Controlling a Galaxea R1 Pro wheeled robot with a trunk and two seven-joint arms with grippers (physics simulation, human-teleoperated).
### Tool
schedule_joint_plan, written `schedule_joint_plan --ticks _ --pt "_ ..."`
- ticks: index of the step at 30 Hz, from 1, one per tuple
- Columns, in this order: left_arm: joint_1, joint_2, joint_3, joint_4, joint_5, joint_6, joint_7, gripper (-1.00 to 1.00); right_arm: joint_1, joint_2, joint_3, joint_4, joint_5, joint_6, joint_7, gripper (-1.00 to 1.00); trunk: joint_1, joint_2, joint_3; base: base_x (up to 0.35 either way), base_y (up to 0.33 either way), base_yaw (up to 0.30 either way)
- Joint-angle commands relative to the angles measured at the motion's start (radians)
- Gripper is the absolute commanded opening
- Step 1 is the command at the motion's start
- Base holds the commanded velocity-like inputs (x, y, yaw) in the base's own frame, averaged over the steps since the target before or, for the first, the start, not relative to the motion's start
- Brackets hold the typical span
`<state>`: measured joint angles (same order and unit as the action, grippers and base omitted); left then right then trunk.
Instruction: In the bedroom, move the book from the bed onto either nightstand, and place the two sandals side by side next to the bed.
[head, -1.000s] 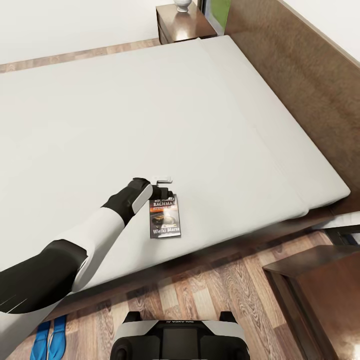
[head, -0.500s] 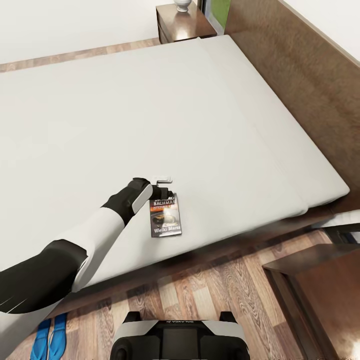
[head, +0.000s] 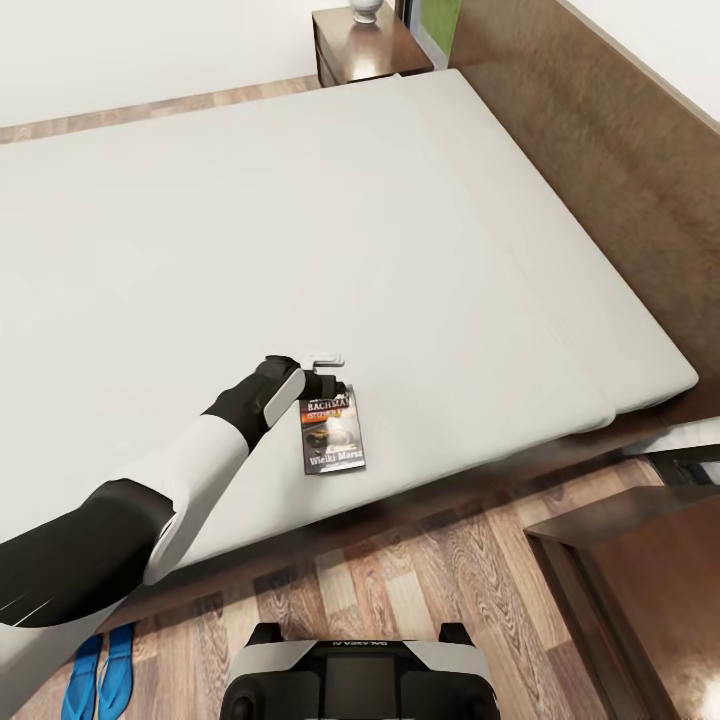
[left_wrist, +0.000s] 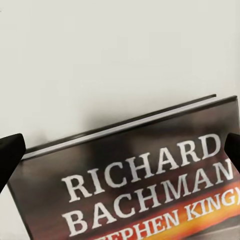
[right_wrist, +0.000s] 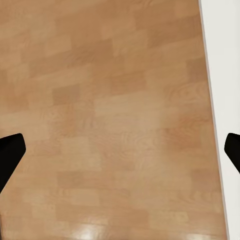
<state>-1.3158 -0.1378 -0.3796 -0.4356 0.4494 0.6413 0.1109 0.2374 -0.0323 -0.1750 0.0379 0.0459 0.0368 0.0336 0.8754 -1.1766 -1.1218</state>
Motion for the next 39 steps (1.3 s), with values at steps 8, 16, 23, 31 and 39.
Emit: schedule_joint_plan --ticks 8,16,23,31,39 --pt "0.000 0.001 -0.007 -0.002 0.011 0.003 0.009 1.00 0.000 0.000 -0.008 -0.001 0.005 0.003 0.003 1.00 0.000 0.000 0.000 -0.014 0.000 0.000" --pt "0.000 0.001 -0.007 -0.002 0.011 0.003 0.009 1.00 0.000 0.000 -0.008 -0.001 0.005 0.003 0.003 1.00 0.000 0.000 0.000 -0.064 0.000 0.000" --pt "0.000 0.001 -0.008 -0.002 0.011 0.003 0.008 1.00 0.000 0.000 -0.008 -0.001 0.005 0.003 0.003 1.00 0.000 0.000 0.000 -0.022 0.000 0.000" --pt "0.000 0.001 -0.007 -0.002 0.010 0.003 0.007 1.00 0.000 0.000 -0.008 -0.001 0.005 0.003 0.003 1.00 0.000 0.000 0.000 -0.065 0.000 0.000" --pt "0.000 0.001 -0.008 -0.002 0.010 0.003 0.007 1.00 0.000 0.000 -0.008 -0.001 0.005 0.003 0.003 1.00 0.000 0.000 0.000 -0.033 0.000 0.000"
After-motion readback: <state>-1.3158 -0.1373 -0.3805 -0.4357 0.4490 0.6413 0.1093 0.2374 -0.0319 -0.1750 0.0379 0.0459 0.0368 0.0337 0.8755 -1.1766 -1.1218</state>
